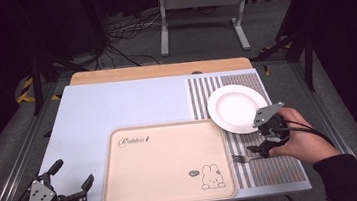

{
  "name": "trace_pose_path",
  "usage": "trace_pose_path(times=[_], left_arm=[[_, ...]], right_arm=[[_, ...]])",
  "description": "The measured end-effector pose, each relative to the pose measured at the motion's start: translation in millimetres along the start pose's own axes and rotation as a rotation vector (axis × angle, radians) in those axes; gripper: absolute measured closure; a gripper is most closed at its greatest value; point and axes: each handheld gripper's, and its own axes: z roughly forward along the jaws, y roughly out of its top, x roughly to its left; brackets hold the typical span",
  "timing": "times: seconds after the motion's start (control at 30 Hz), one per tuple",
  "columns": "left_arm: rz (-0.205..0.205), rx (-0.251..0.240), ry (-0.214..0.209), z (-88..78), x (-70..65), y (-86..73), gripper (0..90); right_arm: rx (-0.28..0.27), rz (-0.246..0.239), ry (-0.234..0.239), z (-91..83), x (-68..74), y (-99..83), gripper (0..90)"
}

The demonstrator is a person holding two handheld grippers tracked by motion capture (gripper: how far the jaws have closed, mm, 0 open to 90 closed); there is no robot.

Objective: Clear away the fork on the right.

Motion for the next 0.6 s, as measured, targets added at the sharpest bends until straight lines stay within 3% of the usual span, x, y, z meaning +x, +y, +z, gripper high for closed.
trace_pose_path(times=[0.27, 0.6], left_arm=[[0.001, 0.000, 0.000, 0.0, -0.1, 0.1, 0.0], [0.003, 0.001, -0.002, 0.5, -0.7, 0.0, 0.0]], right_arm=[[0.092, -0.042, 0.032, 8.2, -0.3, 3.7, 7.7], [0.167, -0.071, 0.070, 18.3, -0.6, 2.3, 8.3]])
